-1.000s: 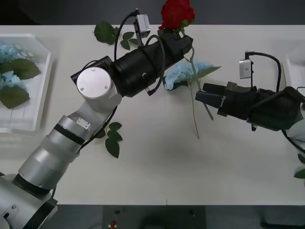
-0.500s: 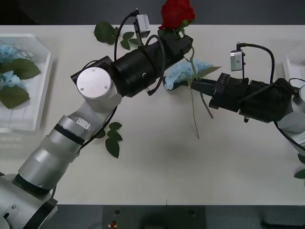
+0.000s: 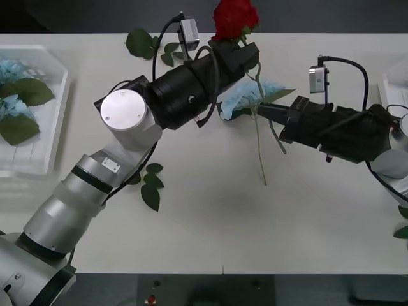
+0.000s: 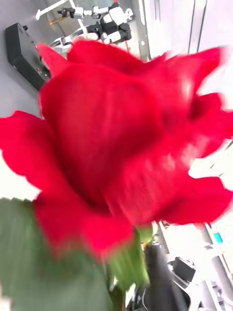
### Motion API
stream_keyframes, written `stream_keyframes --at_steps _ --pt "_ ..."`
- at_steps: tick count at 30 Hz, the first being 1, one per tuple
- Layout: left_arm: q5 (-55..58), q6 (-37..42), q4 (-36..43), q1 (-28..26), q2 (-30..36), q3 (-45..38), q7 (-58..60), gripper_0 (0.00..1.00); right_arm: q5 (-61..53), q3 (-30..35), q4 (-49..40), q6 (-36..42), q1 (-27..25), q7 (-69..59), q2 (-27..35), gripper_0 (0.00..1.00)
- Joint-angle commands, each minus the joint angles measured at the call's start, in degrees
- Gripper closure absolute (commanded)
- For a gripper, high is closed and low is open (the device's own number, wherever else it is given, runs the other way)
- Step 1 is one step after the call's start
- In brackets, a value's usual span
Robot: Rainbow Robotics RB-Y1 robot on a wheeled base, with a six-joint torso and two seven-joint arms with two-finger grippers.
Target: Put the red flowers into the right box and the blue flowers into the left box
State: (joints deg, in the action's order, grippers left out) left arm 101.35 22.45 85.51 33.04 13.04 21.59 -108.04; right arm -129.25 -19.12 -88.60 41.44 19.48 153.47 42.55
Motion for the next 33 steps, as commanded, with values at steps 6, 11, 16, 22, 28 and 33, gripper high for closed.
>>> stream_keyframes --at_steps 6,11,16,22,28,33 --pt "8.4 9.2 3.2 -2.5 10.7 -0.7 -3.7 0.11 -0.1 -2.3 -0.6 -3.6 1.4 -7.7 12.0 1.00" --pt "10.9 18.8 5.0 -4.7 19.4 -2.3 -4.6 0.11 -0.2 -3.9 0.9 -7.7 1.4 -13.2 21.7 1.00" --pt "11.9 27.7 5.1 -5.3 27.1 -4.5 -9.3 0.12 0.4 -4.9 6.9 -9.4 1.3 -18.1 29.8 1.00" --pt "12.0 30.5 5.0 -5.3 35.0 -5.2 -17.9 0.11 1.6 -4.9 17.8 -9.4 1.3 -18.1 34.4 1.00" --pt "13.1 30.1 3.3 -5.3 37.6 -6.4 -31.4 0.02 2.9 -4.9 29.9 -10.3 1.3 -17.5 35.0 1.00" --pt "21.4 30.8 -0.2 -5.2 37.1 -6.5 -43.8 0.01 8.0 -4.8 37.4 -14.8 1.4 -17.6 31.6 1.00"
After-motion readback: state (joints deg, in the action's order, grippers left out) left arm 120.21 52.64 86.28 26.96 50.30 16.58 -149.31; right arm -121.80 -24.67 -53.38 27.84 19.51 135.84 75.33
